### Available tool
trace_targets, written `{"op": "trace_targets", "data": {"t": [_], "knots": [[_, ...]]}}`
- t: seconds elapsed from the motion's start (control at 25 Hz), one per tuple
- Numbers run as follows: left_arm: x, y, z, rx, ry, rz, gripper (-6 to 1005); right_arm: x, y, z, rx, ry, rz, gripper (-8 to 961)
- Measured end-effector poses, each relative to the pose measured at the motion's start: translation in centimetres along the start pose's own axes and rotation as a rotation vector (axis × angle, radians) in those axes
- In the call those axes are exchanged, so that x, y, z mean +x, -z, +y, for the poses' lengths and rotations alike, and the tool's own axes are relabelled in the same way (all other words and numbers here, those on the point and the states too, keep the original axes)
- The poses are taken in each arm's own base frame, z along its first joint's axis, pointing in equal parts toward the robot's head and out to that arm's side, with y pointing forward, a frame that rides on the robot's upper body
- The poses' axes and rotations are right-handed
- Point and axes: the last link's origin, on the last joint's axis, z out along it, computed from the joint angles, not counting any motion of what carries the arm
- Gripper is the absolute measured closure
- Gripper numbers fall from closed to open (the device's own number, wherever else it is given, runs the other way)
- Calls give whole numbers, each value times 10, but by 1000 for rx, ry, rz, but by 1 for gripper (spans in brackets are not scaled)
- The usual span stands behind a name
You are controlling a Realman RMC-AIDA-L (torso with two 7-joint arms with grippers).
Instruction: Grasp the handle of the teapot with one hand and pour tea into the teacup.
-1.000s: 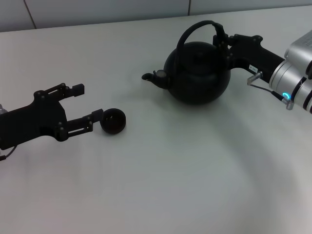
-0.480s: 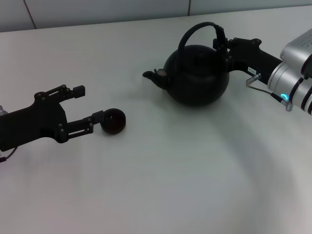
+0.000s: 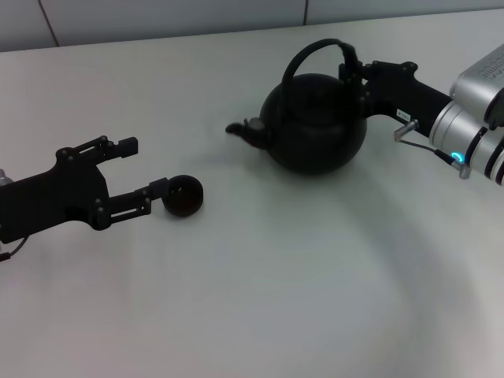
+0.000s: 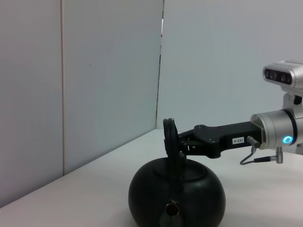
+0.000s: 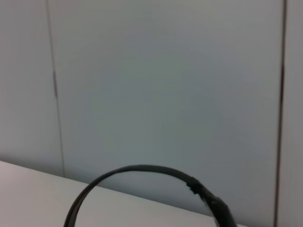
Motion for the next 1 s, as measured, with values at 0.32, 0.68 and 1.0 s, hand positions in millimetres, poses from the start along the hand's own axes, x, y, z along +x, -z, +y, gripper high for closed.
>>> {"op": "trace_targets", "data": {"t": [0.32, 0.68, 1.0], "knots": [[0, 0, 0, 1, 1, -1, 203, -3, -2, 0, -5, 17, -3, 774], [0, 1, 0, 3, 1, 2, 204, -5, 0, -2, 1, 19, -17, 511], [-1, 2, 0, 6, 6, 2, 203, -11, 16, -1, -14, 49, -107, 248]]}}
